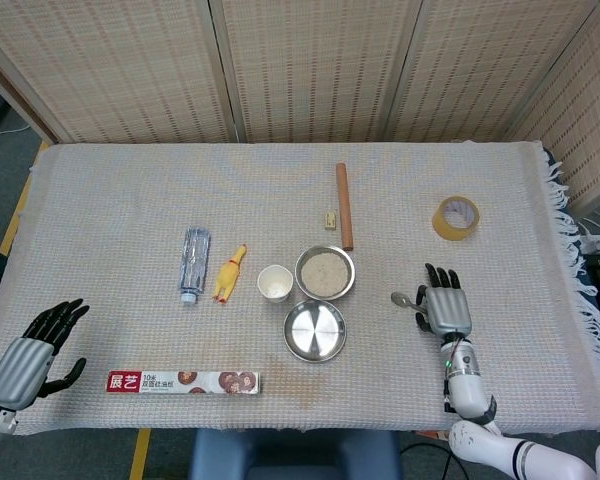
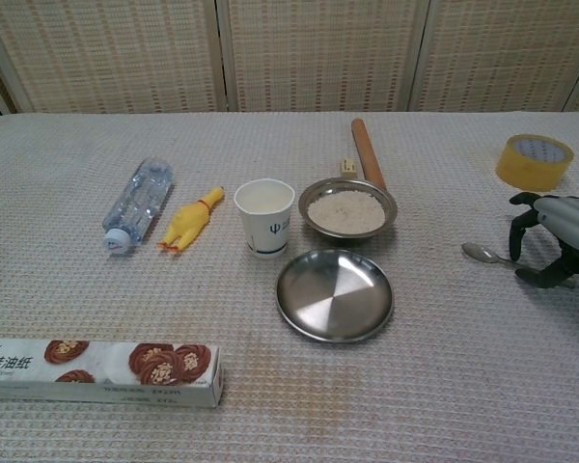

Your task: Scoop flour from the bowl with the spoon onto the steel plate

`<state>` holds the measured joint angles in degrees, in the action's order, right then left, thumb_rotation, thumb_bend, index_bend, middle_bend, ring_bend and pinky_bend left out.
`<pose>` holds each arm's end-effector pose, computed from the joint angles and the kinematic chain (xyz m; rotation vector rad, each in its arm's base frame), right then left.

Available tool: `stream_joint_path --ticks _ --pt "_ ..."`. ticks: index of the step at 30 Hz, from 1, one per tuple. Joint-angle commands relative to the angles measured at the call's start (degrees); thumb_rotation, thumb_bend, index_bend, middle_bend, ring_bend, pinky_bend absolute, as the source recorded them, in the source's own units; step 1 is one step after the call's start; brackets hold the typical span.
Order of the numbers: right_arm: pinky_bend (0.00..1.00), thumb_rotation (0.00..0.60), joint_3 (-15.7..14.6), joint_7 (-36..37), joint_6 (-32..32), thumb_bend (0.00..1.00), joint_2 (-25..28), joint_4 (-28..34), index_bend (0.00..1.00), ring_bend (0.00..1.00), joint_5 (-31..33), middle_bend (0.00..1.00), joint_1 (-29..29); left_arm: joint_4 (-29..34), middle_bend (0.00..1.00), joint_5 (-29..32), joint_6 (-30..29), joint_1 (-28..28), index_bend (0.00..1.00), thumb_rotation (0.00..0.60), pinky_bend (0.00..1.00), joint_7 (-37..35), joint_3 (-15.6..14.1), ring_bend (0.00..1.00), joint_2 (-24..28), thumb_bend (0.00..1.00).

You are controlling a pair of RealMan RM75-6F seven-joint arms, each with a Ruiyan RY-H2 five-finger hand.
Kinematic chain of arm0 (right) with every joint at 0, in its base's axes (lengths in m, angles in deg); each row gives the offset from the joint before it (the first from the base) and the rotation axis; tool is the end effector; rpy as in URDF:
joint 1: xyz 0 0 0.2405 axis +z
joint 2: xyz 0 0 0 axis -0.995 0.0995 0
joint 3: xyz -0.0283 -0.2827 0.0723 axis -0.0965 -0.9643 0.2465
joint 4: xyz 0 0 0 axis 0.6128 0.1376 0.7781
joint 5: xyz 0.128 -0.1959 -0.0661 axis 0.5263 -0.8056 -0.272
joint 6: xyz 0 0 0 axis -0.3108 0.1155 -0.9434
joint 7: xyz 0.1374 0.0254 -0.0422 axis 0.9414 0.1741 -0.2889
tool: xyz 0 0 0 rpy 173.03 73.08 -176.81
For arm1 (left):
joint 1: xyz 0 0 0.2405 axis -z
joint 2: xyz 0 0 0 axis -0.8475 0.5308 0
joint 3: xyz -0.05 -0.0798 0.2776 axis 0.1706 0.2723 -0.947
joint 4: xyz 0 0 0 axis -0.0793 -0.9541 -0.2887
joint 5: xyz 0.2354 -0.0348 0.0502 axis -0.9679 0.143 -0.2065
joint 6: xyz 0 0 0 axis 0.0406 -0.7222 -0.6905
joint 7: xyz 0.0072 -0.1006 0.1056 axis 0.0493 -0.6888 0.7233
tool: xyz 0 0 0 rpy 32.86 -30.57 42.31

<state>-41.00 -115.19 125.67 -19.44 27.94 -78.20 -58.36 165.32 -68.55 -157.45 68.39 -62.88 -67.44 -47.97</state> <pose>-0.3016 -0.3271 -0.0563 1.5136 -1.0668 0.5659 -0.3730 0.1996 0.1269 -1.6370 -0.9355 -1.0172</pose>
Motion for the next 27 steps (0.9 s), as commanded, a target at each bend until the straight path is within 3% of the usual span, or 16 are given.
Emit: stream_joint_path --ticks 1,27 --pt "0.00 0.599 -0.06 -0.10 0.04 0.29 -0.02 0.00 0.50 0.00 0.18 0.00 0.08 0.07 0.00 -0.02 -0.06 -0.04 0.00 0.600 0.12 0.00 -0.02 0.01 0.04 0.41" --pt "0.00 0.600 -1.59 -1.28 1.21 0.29 -0.69 -0.04 0.54 0.00 2.05 0.00 1.91 0.19 0.00 0.19 0.24 0.04 0.00 0.600 0.12 -0.04 -0.10 0.01 0.11 0.41"
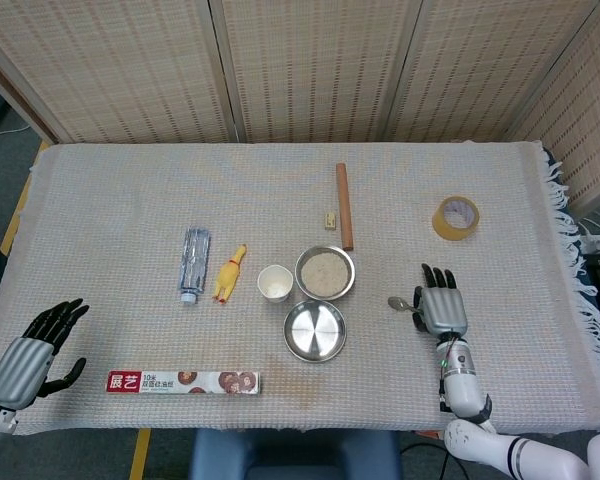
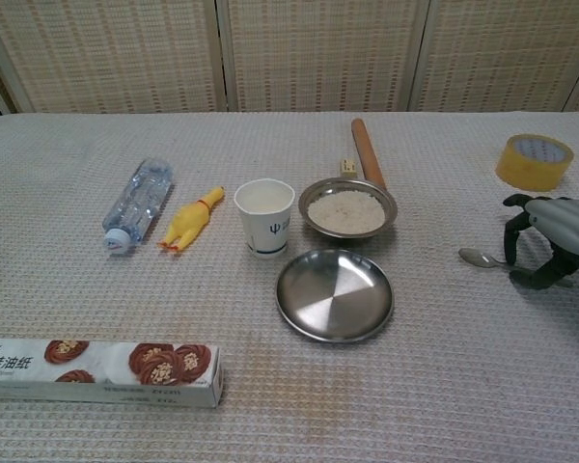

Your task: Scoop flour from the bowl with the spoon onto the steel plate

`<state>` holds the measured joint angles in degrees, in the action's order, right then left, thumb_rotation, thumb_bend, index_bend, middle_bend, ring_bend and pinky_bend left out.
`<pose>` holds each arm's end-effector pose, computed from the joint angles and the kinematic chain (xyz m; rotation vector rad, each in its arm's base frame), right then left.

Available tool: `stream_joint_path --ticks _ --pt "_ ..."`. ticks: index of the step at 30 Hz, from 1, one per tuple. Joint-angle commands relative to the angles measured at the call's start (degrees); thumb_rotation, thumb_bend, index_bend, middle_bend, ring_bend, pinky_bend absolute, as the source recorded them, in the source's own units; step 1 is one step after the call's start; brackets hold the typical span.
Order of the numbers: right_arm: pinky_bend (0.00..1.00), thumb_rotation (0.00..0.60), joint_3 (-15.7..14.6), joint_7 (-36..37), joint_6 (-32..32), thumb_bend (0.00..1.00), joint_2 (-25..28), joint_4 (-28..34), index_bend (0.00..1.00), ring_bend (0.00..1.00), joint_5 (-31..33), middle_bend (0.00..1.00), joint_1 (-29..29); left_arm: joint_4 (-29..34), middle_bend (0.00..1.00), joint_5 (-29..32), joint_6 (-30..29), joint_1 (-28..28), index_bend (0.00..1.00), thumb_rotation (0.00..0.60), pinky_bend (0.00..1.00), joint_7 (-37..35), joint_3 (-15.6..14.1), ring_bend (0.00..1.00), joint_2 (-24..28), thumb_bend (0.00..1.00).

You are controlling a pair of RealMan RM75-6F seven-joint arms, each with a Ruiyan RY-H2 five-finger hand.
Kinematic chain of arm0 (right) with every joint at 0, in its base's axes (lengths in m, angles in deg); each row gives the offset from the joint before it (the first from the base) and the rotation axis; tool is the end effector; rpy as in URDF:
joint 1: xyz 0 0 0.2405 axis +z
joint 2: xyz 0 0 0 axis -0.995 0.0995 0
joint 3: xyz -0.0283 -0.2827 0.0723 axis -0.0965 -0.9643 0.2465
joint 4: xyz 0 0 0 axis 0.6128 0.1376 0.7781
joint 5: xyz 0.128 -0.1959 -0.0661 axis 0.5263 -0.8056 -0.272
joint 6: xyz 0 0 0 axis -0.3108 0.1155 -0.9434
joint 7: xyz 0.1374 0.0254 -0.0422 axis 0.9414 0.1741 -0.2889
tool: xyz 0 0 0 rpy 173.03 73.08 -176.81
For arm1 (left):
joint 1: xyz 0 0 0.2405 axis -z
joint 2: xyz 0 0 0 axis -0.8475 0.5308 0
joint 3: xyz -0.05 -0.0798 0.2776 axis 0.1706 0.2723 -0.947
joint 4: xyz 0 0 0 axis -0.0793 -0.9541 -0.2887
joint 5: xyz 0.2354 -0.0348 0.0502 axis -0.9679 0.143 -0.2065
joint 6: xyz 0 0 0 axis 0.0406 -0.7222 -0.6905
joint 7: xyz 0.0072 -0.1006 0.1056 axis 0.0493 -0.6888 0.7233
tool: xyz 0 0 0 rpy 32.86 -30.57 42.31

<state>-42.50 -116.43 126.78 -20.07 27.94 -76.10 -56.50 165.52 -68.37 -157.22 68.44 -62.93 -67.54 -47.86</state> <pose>-0.2955 -0.3287 -0.0623 1.5295 -1.0553 0.5487 -0.3731 0.1995 0.1268 -1.6363 -0.9421 -1.0138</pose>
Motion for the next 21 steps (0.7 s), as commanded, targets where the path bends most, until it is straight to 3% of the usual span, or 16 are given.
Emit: stream_joint_path --ticks 1,7,13,21 --pt "0.00 0.600 -0.19 -0.10 0.15 0.29 -0.12 -0.09 0.55 0.00 -0.06 0.01 0.08 0.01 0.00 0.01 0.05 0.02 0.00 0.600 0.12 0.05 0.00 0.01 0.00 0.41" --pt "0.00 0.600 -0.62 -0.41 0.63 0.30 -0.49 -0.52 0.58 0.00 -0.21 0.07 0.26 0.10 0.00 -0.05 -0.03 -0.01 0.00 0.600 0.12 0.16 -0.02 0.01 0.01 0.41" --pt "0.00 0.600 -1.21 -0.09 3.04 0.31 -0.90 -0.85 0.65 0.00 -2.85 0.27 0.11 0.03 0.00 -0.08 -0.05 0.02 0.00 0.600 0.12 -0.13 -0.04 0.01 0.07 0.41" --pt "0.00 0.600 -1.89 -1.31 5.09 0.32 -1.83 -2.06 0.74 0.00 -5.37 0.39 0.21 0.02 0.00 -0.15 -0.02 0.04 0.00 0.600 0.12 -0.27 -0.11 0.01 0.11 0.41"
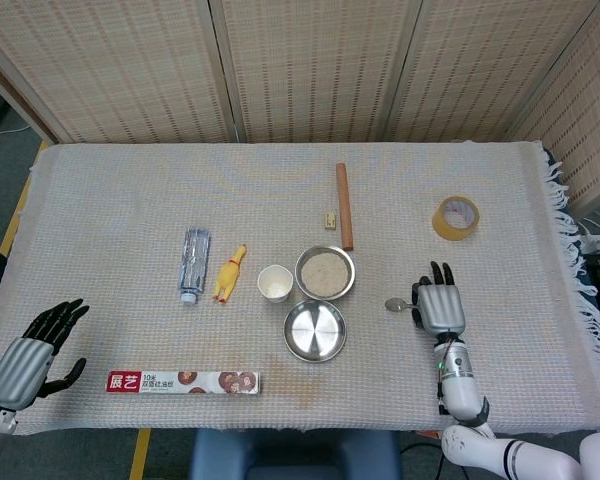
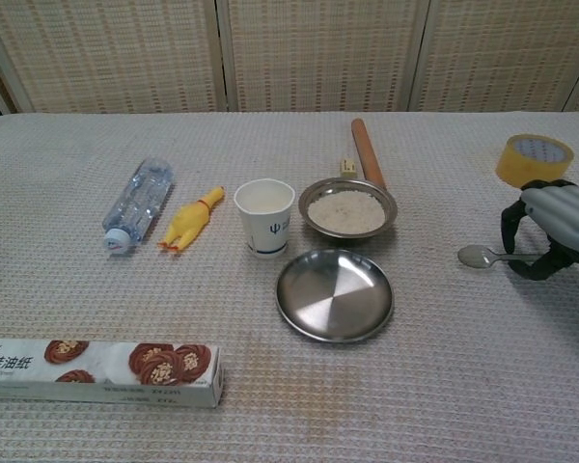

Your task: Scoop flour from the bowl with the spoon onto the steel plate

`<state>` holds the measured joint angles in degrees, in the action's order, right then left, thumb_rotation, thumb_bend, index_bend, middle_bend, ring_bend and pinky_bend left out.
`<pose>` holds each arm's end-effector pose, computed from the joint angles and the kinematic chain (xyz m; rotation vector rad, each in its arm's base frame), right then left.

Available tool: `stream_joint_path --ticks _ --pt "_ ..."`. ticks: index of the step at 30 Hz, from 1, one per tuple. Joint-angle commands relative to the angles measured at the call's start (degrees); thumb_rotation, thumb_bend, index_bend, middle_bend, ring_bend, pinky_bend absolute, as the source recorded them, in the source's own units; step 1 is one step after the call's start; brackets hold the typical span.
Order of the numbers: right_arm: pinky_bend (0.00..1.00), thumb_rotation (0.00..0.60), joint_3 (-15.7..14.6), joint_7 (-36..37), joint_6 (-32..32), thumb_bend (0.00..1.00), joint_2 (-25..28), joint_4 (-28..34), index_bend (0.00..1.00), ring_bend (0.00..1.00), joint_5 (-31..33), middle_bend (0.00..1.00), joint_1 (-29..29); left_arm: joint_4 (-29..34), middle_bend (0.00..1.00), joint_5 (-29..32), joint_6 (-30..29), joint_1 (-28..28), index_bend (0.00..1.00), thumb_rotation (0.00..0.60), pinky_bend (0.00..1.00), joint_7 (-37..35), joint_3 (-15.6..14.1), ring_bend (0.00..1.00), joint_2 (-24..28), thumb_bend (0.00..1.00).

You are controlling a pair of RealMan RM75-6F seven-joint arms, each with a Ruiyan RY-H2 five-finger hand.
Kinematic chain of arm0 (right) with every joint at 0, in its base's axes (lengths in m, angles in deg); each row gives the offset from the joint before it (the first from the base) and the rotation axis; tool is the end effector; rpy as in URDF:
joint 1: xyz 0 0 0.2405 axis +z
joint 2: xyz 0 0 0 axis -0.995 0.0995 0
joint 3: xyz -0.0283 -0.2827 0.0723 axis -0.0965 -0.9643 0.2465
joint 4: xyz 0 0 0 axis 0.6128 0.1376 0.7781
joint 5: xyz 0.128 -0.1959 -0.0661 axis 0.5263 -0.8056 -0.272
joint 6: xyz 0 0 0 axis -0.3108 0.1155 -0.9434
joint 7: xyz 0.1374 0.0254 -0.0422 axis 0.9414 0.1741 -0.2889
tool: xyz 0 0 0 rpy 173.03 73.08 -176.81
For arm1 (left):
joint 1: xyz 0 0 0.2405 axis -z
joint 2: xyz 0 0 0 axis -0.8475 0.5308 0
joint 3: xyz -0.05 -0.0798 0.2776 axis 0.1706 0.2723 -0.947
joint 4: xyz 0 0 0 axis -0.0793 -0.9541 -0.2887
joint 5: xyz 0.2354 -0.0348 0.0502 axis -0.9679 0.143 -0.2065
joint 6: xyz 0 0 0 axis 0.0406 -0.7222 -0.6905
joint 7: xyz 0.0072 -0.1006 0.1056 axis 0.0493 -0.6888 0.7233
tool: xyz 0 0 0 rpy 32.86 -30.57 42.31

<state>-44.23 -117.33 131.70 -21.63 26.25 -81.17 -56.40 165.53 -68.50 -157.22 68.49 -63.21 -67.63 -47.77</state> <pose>-0.2877 -0.3264 -0.0625 1.5441 -0.9195 0.5809 -0.3730 0.1994 0.1271 -1.6386 -0.9454 -1.0162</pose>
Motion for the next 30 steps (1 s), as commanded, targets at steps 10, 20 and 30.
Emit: stream_joint_path --ticks 10,20,30 --pt "0.00 0.600 -0.21 -1.22 -0.02 0.32 -1.84 -2.59 0.84 0.08 -1.04 0.51 0.45 0.00 0.00 0.19 0.11 0.00 0.00 0.600 0.12 -0.07 0.03 0.01 0.12 0.41" --pt "0.00 0.600 0.08 -1.35 -0.27 0.32 -1.97 -3.00 0.88 0.11 -1.11 0.54 0.31 0.18 0.00 0.30 0.25 -0.01 0.00 0.600 0.12 0.19 0.02 0.01 0.13 0.41" --pt "0.00 0.600 0.30 -1.34 -0.87 0.33 -2.21 -3.52 0.90 0.12 -0.88 0.56 0.25 0.29 0.00 0.44 0.44 0.01 0.00 0.600 0.12 0.22 0.03 0.01 0.15 0.41"
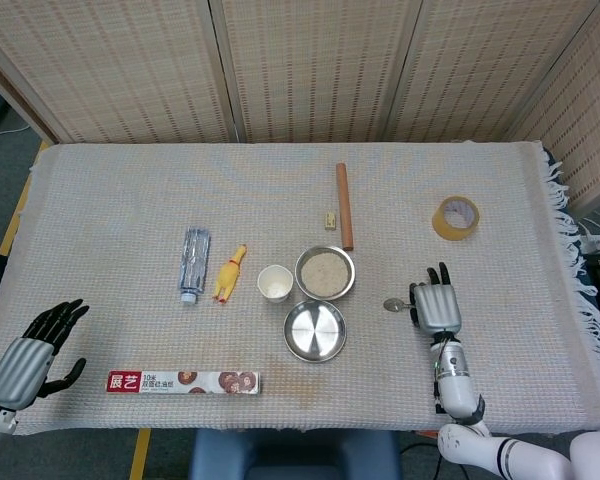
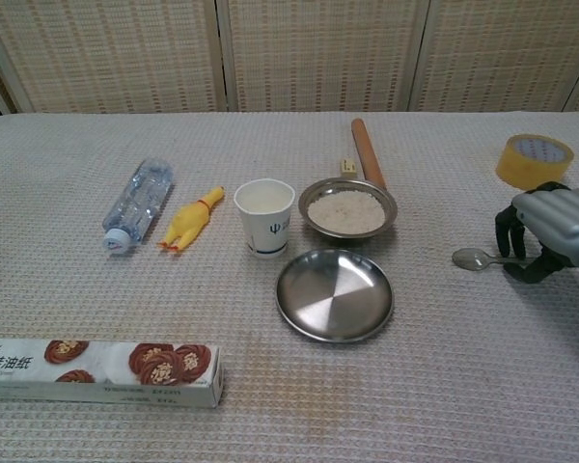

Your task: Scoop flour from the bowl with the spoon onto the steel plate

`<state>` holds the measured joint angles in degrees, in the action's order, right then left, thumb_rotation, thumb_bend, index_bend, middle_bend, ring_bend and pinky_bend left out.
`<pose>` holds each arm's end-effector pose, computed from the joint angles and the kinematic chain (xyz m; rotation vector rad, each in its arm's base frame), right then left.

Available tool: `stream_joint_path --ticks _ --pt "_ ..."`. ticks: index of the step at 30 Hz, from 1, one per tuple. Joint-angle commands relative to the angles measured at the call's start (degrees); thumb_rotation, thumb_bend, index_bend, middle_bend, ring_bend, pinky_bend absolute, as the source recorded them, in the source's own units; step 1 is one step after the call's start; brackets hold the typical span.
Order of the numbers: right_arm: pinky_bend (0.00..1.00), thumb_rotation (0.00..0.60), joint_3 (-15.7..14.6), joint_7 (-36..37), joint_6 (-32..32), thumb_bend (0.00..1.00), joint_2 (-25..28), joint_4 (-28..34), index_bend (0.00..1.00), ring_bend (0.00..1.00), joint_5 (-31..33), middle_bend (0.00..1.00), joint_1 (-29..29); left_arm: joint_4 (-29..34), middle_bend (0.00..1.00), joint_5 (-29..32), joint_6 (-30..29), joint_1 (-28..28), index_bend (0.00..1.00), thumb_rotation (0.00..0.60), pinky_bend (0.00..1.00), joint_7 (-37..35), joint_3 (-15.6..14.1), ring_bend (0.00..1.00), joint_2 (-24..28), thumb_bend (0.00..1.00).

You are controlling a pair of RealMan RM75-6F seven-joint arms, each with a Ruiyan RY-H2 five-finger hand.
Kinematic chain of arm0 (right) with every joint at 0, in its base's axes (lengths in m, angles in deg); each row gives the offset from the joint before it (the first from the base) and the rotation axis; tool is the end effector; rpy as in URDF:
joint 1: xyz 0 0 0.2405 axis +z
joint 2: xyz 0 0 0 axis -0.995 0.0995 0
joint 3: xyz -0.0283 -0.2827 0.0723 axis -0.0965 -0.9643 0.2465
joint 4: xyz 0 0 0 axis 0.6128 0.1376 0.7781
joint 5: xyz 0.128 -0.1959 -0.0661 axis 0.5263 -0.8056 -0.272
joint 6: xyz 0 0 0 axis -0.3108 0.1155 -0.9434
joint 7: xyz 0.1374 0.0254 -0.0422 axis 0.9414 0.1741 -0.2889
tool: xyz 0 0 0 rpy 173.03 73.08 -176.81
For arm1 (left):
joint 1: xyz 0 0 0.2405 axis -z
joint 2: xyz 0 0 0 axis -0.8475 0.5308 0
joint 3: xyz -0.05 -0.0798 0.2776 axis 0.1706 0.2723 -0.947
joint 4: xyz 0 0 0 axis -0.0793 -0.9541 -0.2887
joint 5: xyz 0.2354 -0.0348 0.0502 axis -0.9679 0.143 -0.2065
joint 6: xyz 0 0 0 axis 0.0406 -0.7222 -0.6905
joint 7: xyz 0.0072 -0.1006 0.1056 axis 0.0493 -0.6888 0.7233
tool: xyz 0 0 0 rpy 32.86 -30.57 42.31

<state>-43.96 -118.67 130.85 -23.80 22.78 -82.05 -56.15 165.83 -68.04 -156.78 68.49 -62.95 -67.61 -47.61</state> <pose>-0.2895 -0.3299 -0.0726 1.5626 -0.8806 0.5537 -0.3737 0.1995 0.1273 -1.6343 -0.9509 -1.0059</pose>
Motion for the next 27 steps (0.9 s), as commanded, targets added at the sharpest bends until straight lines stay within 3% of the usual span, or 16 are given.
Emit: stream_joint_path --ticks 1,18,27 --pt "0.00 0.600 0.05 0.02 -0.04 0.33 -0.09 -0.07 0.91 0.12 0.00 0.56 -0.01 0.07 0.00 -0.10 -0.06 -0.02 0.00 0.600 0.12 -0.06 -0.05 0.01 0.05 0.41" --pt "0.00 0.600 0.49 0.13 0.24 0.33 0.64 1.02 0.92 0.13 -0.07 0.57 -0.38 0.11 0.00 -0.19 0.07 0.09 0.00 0.600 0.12 -0.18 -0.09 0.01 0.08 0.41" --pt "0.00 0.600 1.52 -1.94 2.67 0.33 4.88 6.78 0.92 0.13 -1.13 0.57 -0.34 0.17 0.00 -0.48 -0.22 -0.01 0.00 0.600 0.12 -0.01 -0.19 0.01 0.10 0.41"
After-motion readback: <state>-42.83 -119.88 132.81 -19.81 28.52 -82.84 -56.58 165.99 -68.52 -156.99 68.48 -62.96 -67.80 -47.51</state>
